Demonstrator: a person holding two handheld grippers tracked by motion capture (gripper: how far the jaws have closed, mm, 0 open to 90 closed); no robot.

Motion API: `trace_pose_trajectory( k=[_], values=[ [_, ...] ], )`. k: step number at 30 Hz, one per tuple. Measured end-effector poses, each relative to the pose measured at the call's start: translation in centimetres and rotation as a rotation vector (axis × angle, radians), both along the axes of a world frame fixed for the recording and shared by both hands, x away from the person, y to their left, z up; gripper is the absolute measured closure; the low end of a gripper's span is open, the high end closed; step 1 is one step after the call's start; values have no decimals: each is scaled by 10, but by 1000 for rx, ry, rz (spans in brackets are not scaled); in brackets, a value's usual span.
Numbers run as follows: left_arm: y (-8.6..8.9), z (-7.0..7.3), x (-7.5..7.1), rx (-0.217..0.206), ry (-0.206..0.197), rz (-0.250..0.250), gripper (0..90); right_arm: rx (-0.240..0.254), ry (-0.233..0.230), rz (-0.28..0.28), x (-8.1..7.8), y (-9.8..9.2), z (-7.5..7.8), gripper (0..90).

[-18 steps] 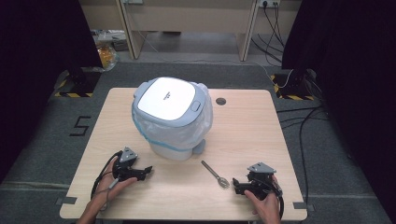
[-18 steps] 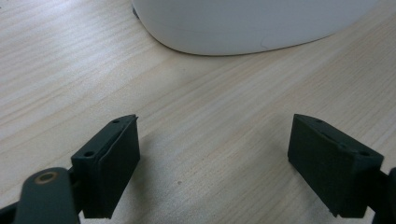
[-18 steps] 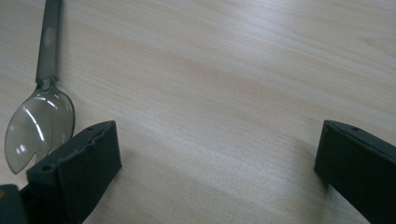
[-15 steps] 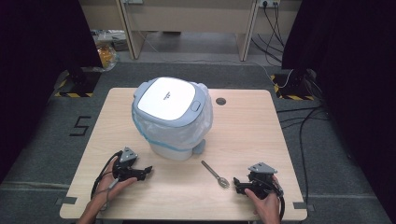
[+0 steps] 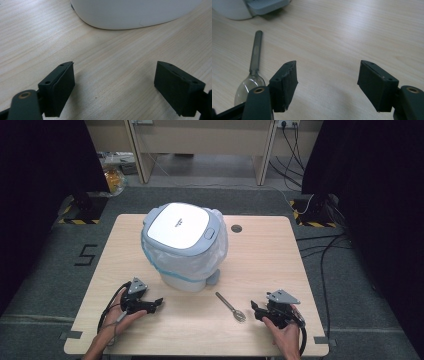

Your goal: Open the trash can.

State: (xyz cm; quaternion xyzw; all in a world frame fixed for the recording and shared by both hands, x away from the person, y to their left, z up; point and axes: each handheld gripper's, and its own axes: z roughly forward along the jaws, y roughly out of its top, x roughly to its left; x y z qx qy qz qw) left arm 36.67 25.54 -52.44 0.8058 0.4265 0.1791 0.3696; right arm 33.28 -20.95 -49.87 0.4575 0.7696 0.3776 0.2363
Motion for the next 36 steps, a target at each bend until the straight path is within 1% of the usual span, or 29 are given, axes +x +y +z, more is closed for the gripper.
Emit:
trace_pose_trajectory(
  k=[2,3,5,14,15,17,19,24,33,36],
  values=[
    [0,0,0,-1,0,0,156,6,-1,8,2,2,2,326],
    [0,0,0,-1,-1,1,156,-1,-7,20,4,5,4,346],
    [0,0,0,-1,-1,1,156,-8,-13,38,6,8,6,356],
    [0,0,0,-2,-1,1,156,-11,-30,86,18,22,13,406],
    [0,0,0,-2,-2,1,156,9,-32,91,21,24,13,416],
    [0,0,0,-2,-2,1,156,17,-26,94,21,24,13,419],
    [0,0,0,-2,-1,1,156,7,-30,95,23,25,14,421],
    [0,0,0,-2,-1,1,156,3,-38,101,26,28,16,429],
    [0,0,0,-2,-1,1,156,-7,-56,124,33,39,25,437],
    [0,0,0,-1,-1,1,156,-7,-63,134,39,45,29,438]
  ],
)
